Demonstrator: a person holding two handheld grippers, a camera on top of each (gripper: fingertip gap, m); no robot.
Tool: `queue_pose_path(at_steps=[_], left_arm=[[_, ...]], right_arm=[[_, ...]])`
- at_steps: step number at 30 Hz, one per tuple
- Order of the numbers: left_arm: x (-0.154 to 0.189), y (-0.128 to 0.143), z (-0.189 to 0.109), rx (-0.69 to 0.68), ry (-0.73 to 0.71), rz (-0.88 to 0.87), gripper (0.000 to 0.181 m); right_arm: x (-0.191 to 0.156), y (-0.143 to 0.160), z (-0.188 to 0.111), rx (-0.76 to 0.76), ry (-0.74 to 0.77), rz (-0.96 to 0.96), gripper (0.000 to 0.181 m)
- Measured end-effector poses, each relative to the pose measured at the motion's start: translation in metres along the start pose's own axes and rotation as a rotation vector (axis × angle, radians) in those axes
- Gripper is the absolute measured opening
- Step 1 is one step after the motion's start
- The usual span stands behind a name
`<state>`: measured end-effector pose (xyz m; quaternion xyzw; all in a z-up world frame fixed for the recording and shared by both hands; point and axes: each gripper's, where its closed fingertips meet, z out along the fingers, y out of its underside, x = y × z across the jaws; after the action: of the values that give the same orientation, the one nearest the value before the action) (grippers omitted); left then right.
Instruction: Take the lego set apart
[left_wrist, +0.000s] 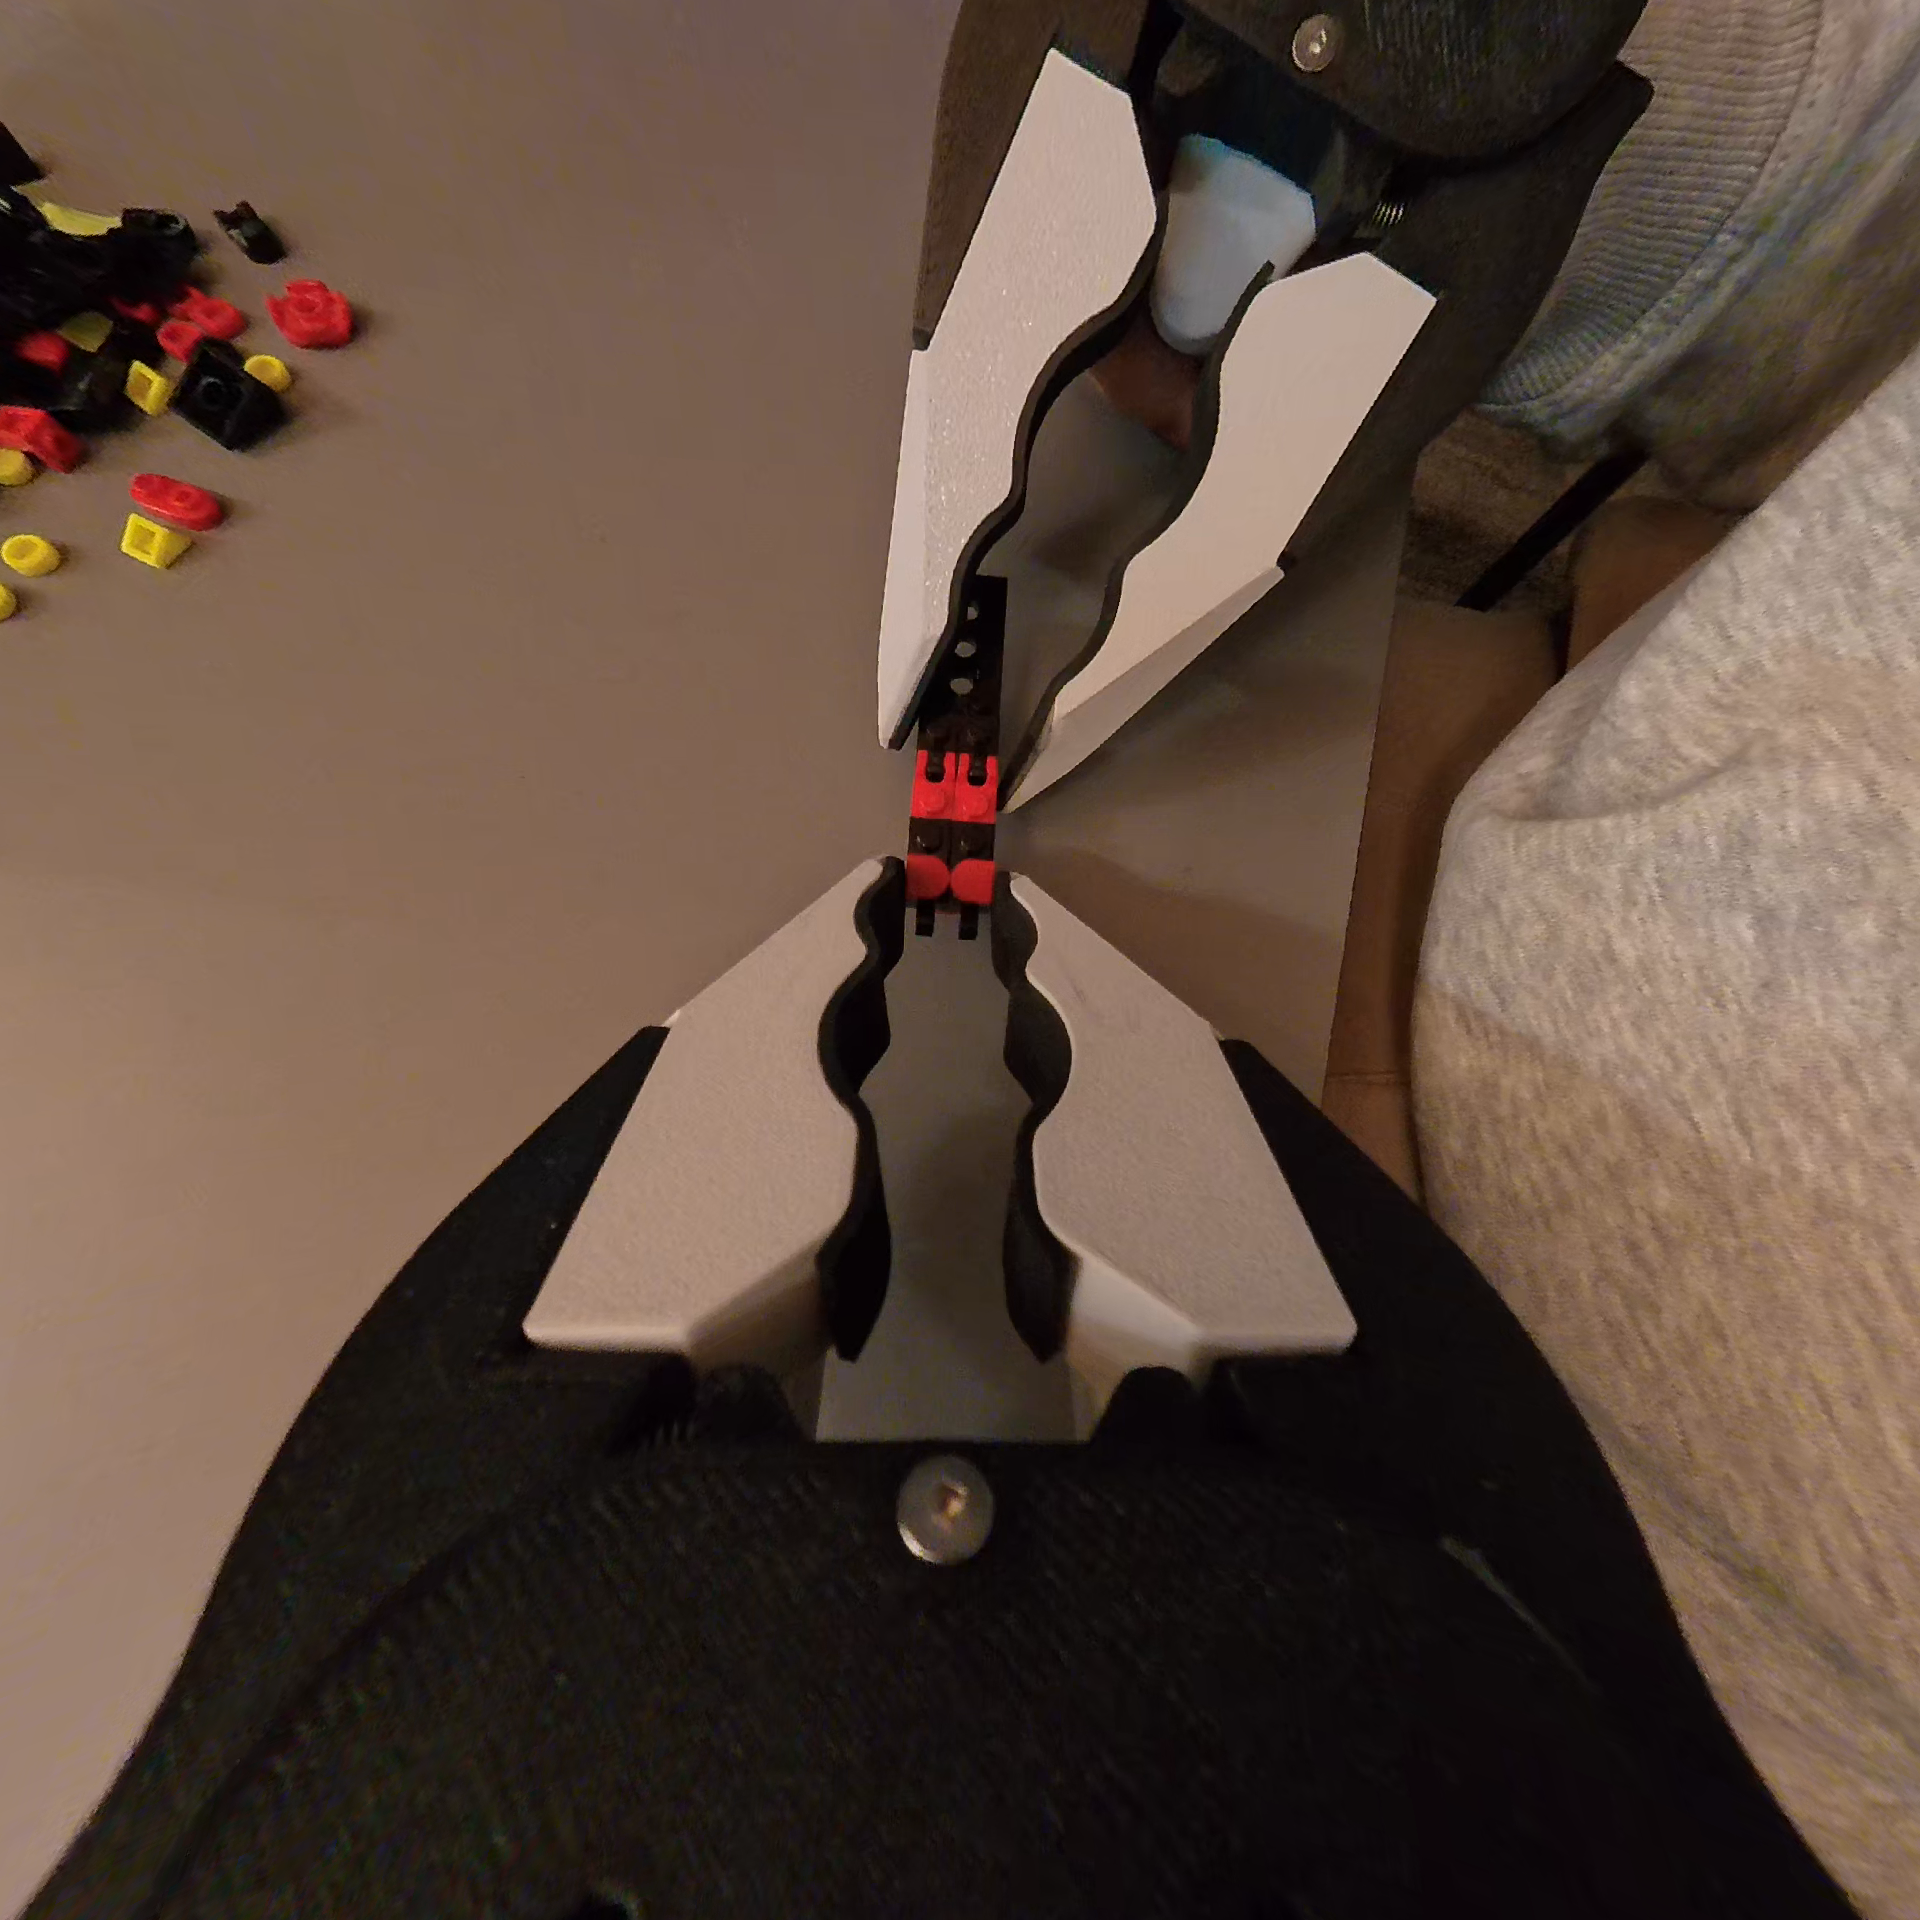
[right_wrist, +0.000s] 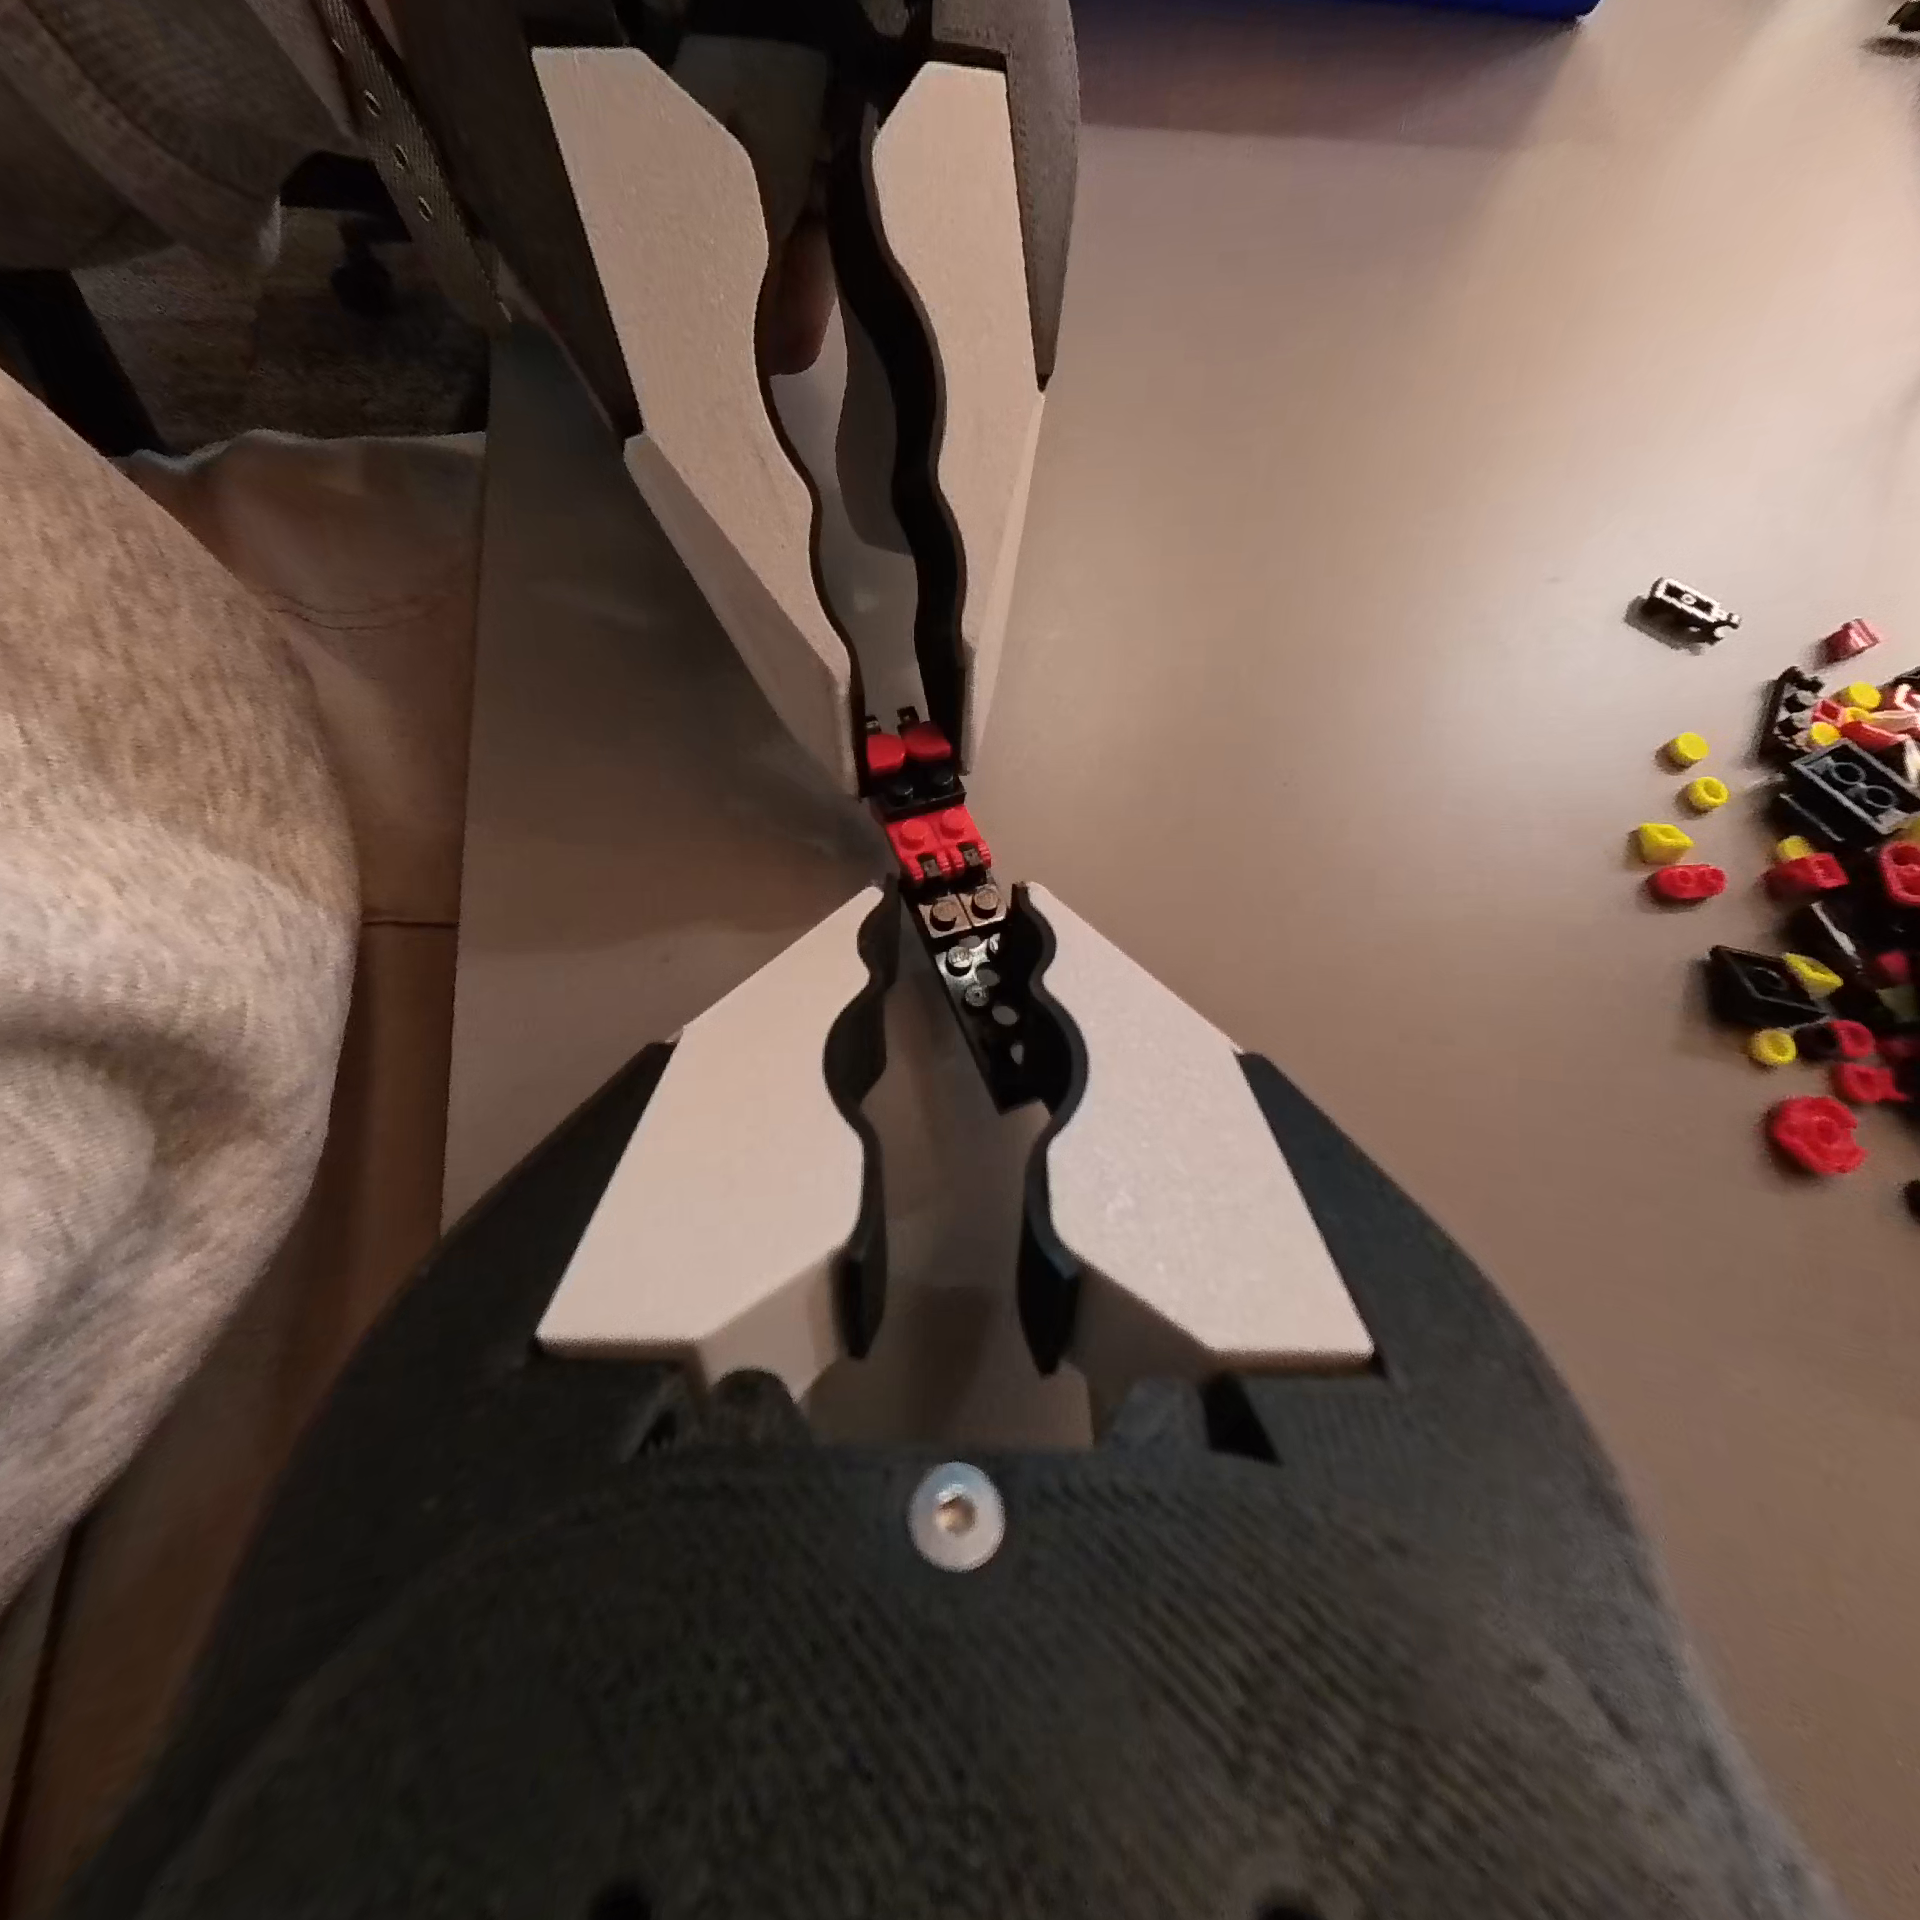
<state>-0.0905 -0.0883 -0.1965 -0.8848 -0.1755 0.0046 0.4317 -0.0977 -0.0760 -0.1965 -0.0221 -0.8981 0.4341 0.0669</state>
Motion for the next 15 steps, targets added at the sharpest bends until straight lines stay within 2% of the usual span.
queue_pose_path(at_steps=[15], left_arm=[[0.0009,0.0006,0.0001,-0.005,-0.002,0.007,0.016]], right_arm=[[-0.0003,0.0002,0.0,-0.002,0.002,-0.005,0.018]])
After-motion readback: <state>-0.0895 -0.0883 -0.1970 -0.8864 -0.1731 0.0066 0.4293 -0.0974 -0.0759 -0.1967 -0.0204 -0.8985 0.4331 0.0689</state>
